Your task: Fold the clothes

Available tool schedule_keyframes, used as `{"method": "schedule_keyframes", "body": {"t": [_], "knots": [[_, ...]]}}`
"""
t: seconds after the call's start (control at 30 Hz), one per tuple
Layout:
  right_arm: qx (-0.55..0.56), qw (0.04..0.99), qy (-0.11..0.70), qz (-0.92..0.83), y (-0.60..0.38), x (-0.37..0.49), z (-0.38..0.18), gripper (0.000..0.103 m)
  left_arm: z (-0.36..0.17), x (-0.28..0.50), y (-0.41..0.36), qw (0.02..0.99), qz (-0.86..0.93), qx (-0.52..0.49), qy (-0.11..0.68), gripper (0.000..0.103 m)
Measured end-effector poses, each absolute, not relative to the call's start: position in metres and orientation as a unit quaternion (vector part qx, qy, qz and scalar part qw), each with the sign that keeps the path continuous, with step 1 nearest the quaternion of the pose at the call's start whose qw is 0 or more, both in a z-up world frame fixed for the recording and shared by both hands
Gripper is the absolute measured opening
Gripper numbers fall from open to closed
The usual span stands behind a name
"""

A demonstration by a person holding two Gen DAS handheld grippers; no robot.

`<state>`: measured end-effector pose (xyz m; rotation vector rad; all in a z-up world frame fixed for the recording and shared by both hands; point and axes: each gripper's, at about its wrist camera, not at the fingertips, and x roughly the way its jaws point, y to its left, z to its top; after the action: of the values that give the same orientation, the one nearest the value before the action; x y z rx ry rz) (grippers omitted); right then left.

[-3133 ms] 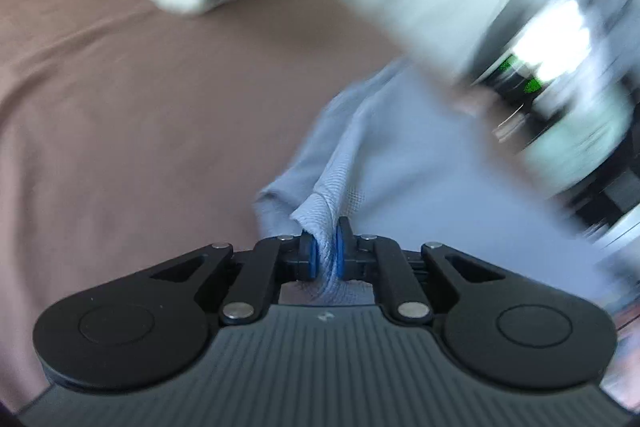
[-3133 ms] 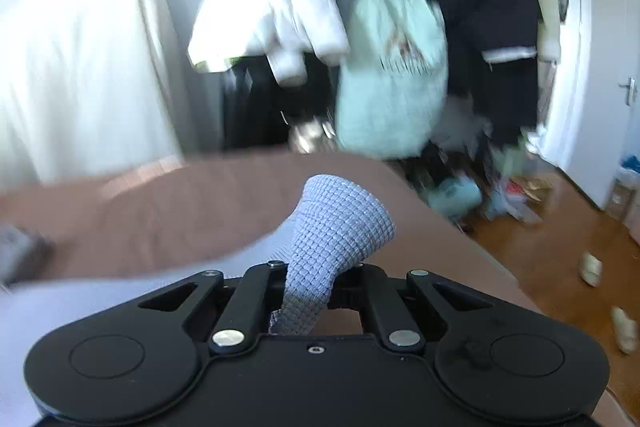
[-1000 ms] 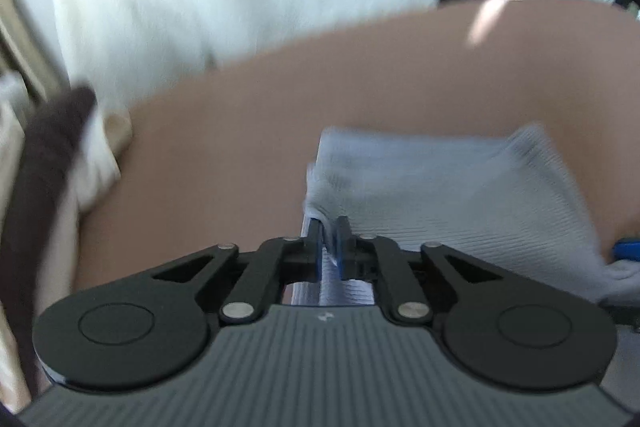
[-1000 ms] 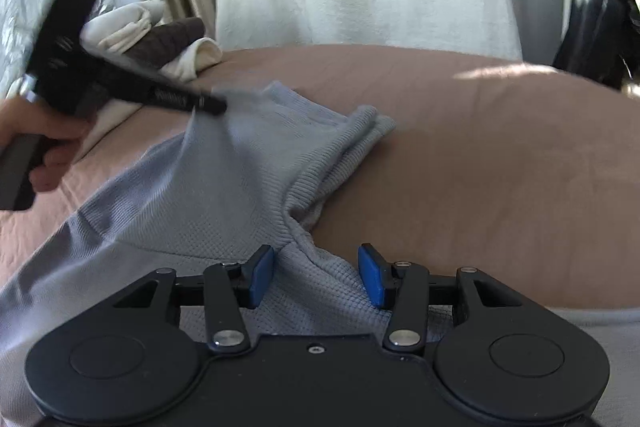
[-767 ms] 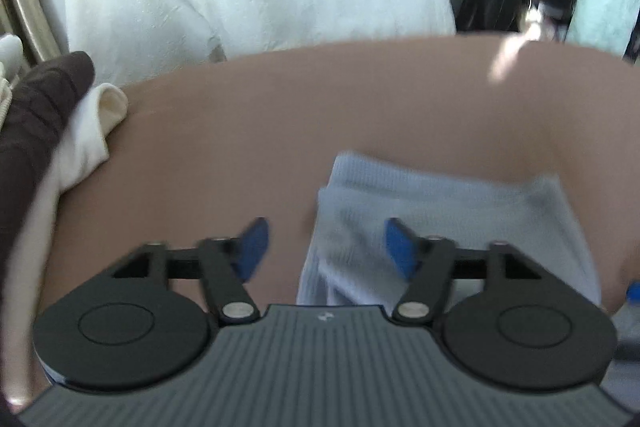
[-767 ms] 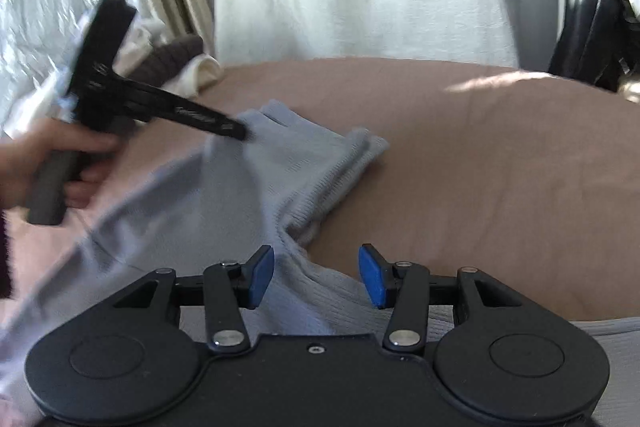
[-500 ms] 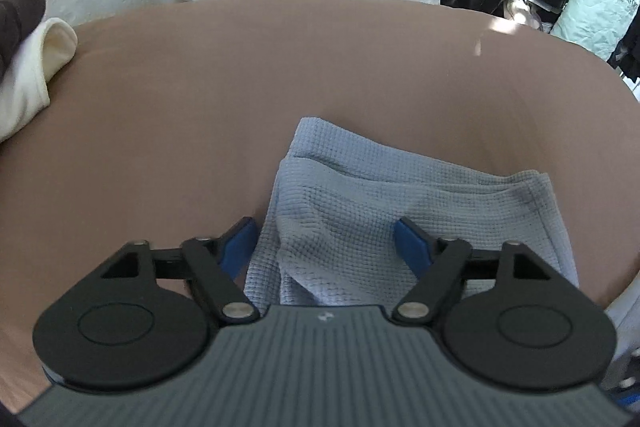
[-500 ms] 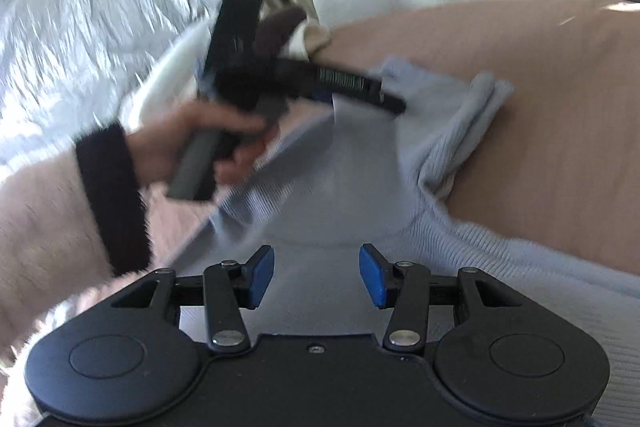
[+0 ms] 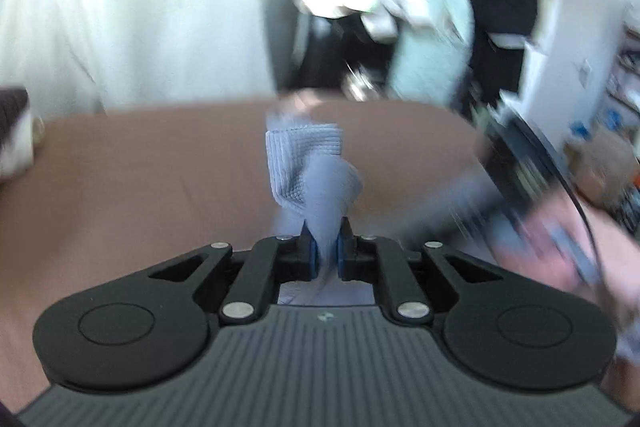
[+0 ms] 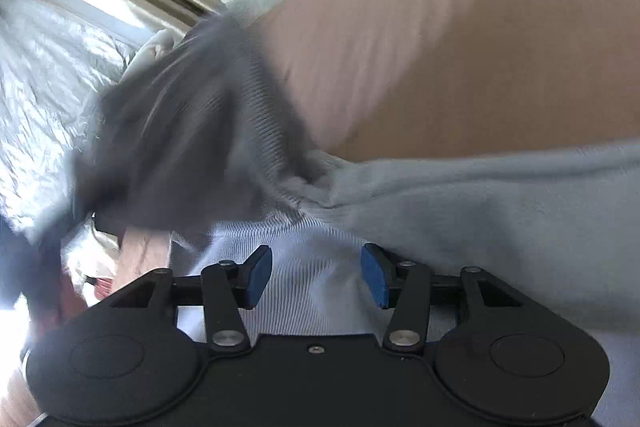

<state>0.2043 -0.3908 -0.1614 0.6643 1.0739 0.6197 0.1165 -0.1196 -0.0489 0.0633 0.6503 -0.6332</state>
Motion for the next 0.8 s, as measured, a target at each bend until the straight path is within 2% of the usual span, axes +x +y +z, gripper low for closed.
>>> {"method": "schedule_keyframes", "body": {"t": [0.1, 0.2, 0.27, 0.33, 0.4, 0.5, 0.6, 0.63, 0.67, 0.7, 0.77, 0.8], "knots": [[0.383, 0.733, 0.497, 0.263, -0.412, 0.198, -0.171, 0.056, -0.077, 0.073, -0.130, 0.884, -0.284, 0.109, 0.356, 0.011], [0.417, 0.721, 0.488, 0.260, -0.419, 0.189, -0.168, 0.063, -0.098, 0.053, -0.120, 0.881, -0.242, 0.112, 0.392, 0.016], [0.431, 0.710, 0.483, 0.276, -0.416, 0.181, -0.166, 0.066, -0.100, 0.050, -0.105, 0.889, -0.226, 0.055, 0.394, 0.019], [0.454, 0.694, 0.475, 0.296, -0.413, 0.172, -0.165, 0.069, -0.100, 0.046, -0.083, 0.898, -0.211, -0.028, 0.386, 0.035], [0.461, 0.688, 0.474, 0.300, -0.407, 0.163, -0.168, 0.072, -0.103, 0.043, -0.060, 0.898, -0.196, -0.116, 0.377, 0.041], [0.431, 0.703, 0.483, 0.295, -0.396, 0.152, -0.168, 0.073, -0.115, 0.049, -0.031, 0.873, -0.188, -0.226, 0.388, 0.041], [0.397, 0.715, 0.488, 0.305, -0.377, 0.150, -0.166, 0.073, -0.127, 0.055, -0.024, 0.852, -0.198, -0.278, 0.398, 0.041], [0.389, 0.715, 0.486, 0.318, -0.369, 0.151, -0.166, 0.070, -0.130, 0.059, -0.025, 0.847, -0.201, -0.289, 0.397, 0.047], [0.383, 0.716, 0.483, 0.328, -0.362, 0.153, -0.166, 0.056, -0.133, 0.062, -0.027, 0.845, -0.201, -0.294, 0.399, 0.050], [0.382, 0.717, 0.481, 0.331, -0.357, 0.155, -0.167, 0.036, -0.138, 0.069, -0.032, 0.845, -0.198, -0.295, 0.400, 0.054], [0.382, 0.717, 0.480, 0.329, -0.349, 0.159, -0.170, 0.020, -0.150, 0.085, -0.045, 0.845, -0.188, -0.295, 0.404, 0.056], [0.385, 0.718, 0.479, 0.328, -0.346, 0.160, -0.172, 0.017, -0.155, 0.093, -0.051, 0.846, -0.186, -0.295, 0.403, 0.052]]}}
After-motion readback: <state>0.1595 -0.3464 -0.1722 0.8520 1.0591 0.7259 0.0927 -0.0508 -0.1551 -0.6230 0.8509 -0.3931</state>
